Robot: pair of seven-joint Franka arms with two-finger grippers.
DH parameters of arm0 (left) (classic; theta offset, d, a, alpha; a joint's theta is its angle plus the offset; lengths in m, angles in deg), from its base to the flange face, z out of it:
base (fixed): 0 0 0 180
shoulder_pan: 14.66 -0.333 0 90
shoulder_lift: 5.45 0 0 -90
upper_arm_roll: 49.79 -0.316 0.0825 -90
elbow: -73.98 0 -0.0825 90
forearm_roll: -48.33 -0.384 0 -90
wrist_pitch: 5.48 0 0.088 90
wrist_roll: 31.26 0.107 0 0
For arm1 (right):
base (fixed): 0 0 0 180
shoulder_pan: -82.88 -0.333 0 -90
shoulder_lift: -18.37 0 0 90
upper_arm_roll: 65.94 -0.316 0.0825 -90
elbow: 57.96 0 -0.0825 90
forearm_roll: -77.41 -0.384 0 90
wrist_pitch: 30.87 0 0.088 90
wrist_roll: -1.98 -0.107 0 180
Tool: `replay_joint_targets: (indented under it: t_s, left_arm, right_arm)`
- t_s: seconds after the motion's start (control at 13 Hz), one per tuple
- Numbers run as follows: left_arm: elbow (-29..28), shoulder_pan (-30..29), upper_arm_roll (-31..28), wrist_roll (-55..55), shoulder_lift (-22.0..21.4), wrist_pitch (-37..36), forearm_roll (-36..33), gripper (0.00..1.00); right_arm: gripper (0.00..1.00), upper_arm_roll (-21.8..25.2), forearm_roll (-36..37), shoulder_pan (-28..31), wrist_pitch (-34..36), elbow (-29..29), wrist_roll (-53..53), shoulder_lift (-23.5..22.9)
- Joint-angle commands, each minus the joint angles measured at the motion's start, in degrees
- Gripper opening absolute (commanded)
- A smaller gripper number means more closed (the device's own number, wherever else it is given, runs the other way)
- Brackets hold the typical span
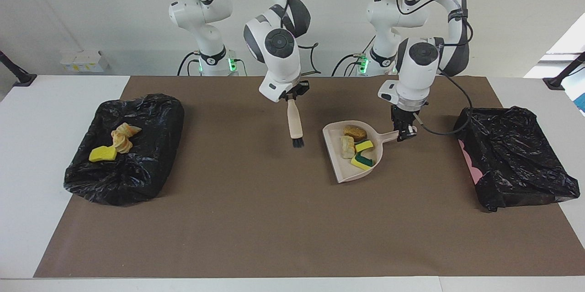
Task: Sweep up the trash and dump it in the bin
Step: 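Carry the loaded dustpan to the bin nearest the left gripper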
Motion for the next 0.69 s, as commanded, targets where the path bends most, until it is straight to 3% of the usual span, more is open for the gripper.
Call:
replay_joint_targets:
  t_s: [0.0,0.31,0.61]
  left_arm:
    - [3.12,-5.37,0.08,5.92,-2.16,-4.30,1.43,0.00]
    - [14.36,-18.71,-0.01,17.97,-1.20,-13.53,6.53,0.00]
    - [27.28,-32.60,-0.10,25.43,4.50,-19.43,7.59,0.00]
  right_arm:
    - [0.00,-0.36,1.22,-2.42,-0.60,-2.67,-4.96,2.19]
    - [0.00,-0.45,2.45,-10.15,-6.47,-2.67,-15.42,-1.58]
    - [0.00,-0.53,2.45,-14.74,-11.75,-2.49,-19.66,-5.97]
